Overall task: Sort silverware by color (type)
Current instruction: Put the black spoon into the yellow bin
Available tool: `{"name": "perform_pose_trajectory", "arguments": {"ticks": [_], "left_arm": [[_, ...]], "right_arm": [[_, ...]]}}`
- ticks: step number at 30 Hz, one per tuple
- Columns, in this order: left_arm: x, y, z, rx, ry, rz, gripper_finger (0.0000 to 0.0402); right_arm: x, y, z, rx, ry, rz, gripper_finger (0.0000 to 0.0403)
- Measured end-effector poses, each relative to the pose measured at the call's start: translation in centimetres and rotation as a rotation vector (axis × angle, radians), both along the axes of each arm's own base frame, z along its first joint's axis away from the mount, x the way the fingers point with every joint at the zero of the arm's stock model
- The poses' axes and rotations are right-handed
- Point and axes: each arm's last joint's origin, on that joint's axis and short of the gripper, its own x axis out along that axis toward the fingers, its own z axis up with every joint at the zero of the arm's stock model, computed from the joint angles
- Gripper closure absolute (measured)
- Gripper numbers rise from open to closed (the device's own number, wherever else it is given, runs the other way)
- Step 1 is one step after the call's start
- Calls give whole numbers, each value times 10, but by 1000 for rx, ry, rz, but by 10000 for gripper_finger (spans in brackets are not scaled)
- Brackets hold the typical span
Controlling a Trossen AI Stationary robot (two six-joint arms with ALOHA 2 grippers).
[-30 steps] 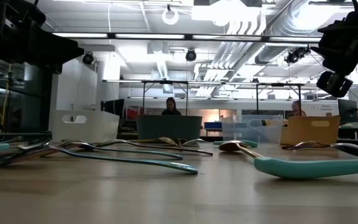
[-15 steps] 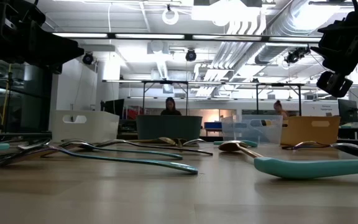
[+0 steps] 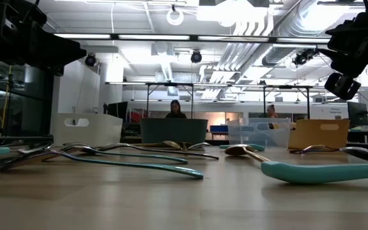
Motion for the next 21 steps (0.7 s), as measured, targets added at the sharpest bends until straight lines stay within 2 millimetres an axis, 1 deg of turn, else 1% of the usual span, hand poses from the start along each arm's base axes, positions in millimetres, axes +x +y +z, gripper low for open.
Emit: {"name": "perform_pose_trajectory", "arguments": {"ticks": [6,10,14,21], "left_arm": [[0,0,0,0,0,0,273],[0,0,0,0,0,0,273],[0,0,0,0,-1,0,273],[0,0,0,0,0,0,273]], "right_arm": [[0,0,0,1,1,0,285],[0,0,0,34,9,-3,285],[1,-3,0,35,9,-96,285],[1,-5,0,38,9,-157,285]]}}
